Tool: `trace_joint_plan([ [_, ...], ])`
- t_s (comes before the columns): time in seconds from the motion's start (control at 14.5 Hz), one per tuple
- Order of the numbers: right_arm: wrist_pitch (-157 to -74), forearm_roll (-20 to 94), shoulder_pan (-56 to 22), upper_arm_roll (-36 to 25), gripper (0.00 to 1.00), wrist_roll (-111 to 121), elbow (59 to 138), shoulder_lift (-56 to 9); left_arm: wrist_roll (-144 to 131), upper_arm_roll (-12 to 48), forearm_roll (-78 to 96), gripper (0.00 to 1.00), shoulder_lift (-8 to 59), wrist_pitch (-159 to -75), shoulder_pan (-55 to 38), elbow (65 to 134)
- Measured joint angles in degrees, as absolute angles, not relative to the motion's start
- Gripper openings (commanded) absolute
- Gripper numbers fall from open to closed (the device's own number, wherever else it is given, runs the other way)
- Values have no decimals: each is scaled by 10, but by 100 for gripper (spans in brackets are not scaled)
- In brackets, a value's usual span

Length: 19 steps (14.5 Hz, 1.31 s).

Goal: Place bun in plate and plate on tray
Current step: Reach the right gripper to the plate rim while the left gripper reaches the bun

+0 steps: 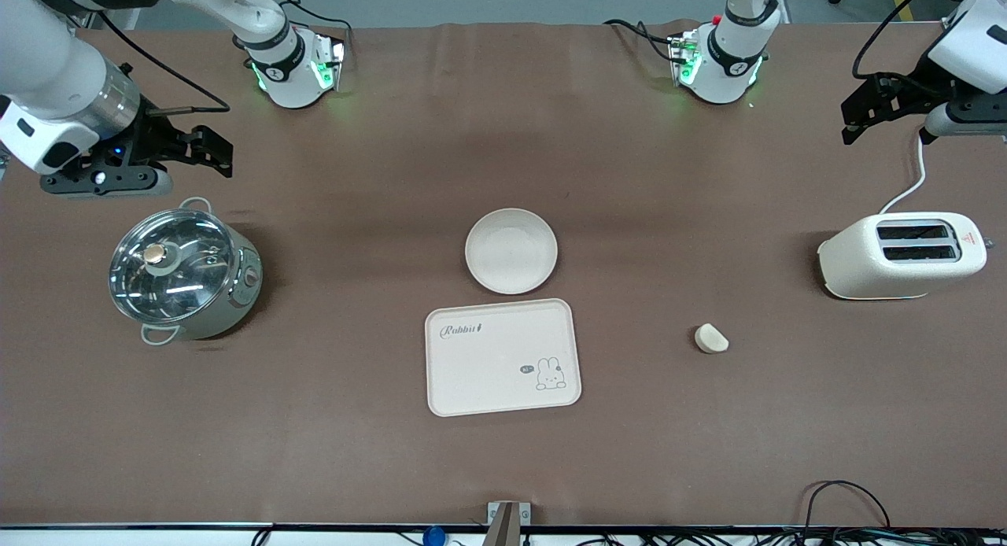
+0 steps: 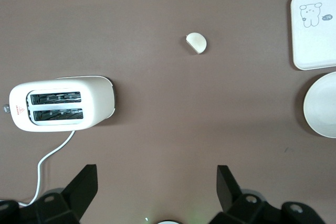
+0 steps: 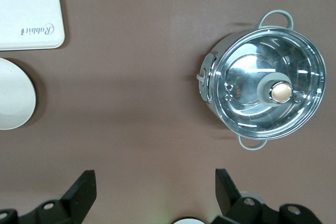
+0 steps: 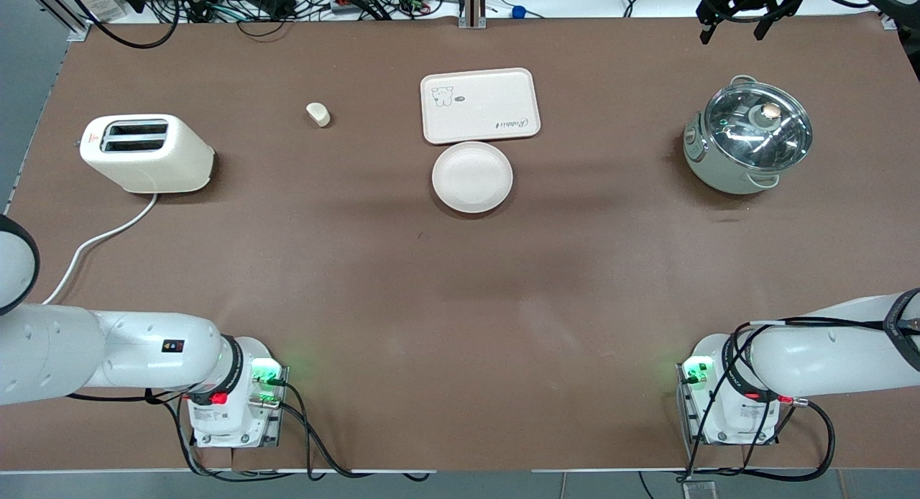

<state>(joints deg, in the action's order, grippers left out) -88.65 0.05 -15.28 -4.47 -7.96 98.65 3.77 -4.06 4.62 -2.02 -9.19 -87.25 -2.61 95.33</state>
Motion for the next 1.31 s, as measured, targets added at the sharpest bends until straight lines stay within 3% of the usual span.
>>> trace_joint_plan([
  [0.41, -890, 1, -150, -52, 100, -80, 987, 12, -41, 46, -20, 100, -67, -873, -26, 942],
  [0.76, -963, 83, -209, -45, 100, -189, 995, -25, -48, 46, -20, 100, 28, -890, -26, 923],
  [0.96, -1061, 88, -271, -43, 100, -264, 1003, -98, -96, 46, -20, 100, 75, -966, -26, 946],
  [1.31, -1151, 101, -314, -43, 100, -290, 1001, -185, -214, 47, -20, 100, 97, -1188, -28, 1091],
])
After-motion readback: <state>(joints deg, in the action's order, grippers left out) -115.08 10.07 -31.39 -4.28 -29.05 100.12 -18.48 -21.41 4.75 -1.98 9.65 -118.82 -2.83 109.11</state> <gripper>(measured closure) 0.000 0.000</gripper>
